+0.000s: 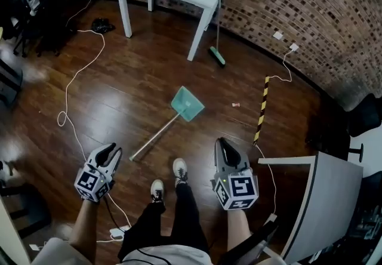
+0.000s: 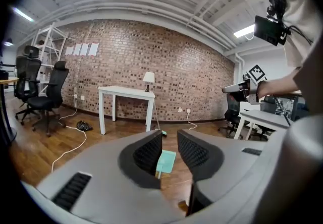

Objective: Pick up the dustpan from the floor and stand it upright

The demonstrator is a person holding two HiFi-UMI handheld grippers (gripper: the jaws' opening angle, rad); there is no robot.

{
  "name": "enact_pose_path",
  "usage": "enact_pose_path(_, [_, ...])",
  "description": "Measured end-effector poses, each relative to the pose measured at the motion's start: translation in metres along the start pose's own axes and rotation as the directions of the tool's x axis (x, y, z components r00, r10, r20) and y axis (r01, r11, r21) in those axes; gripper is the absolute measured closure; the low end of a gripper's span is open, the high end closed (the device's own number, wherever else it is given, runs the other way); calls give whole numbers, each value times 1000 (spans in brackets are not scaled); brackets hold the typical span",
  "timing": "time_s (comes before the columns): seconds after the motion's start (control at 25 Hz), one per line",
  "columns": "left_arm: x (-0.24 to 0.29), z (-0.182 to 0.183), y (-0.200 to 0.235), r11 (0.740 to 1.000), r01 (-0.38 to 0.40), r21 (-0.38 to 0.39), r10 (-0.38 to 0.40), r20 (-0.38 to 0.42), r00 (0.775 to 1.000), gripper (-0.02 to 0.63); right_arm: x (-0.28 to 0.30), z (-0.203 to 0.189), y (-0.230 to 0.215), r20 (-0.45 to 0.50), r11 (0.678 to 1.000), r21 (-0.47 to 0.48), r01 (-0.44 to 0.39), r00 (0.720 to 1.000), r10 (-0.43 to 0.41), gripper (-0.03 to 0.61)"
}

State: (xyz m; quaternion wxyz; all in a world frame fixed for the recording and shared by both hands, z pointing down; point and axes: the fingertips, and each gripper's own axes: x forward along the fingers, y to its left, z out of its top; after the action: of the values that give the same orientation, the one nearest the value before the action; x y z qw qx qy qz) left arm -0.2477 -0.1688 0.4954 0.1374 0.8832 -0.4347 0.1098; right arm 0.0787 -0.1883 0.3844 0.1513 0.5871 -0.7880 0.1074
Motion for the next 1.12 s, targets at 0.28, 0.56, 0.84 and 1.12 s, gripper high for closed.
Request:
enact_pose_path(0.28, [19, -155, 47, 980, -80, -185, 64, -90, 994, 482, 92, -118, 43, -154, 984, 43, -172, 972, 176, 505])
enact_pose_path(0.56, [60, -326, 74, 980, -74, -186, 24, -257, 966, 472, 181, -238, 82, -216, 960, 112, -255, 937, 274, 505])
enact_pose_path(0.84, [102, -503, 118, 989, -96, -117, 36, -436, 899, 469, 227, -333, 83, -239, 957, 120, -266, 927, 288, 505])
enact_pose_path(1.12, [116, -630, 131, 999, -16, -40, -9, -566, 824, 460, 261, -465, 77, -361, 961, 137, -239, 892, 273, 505])
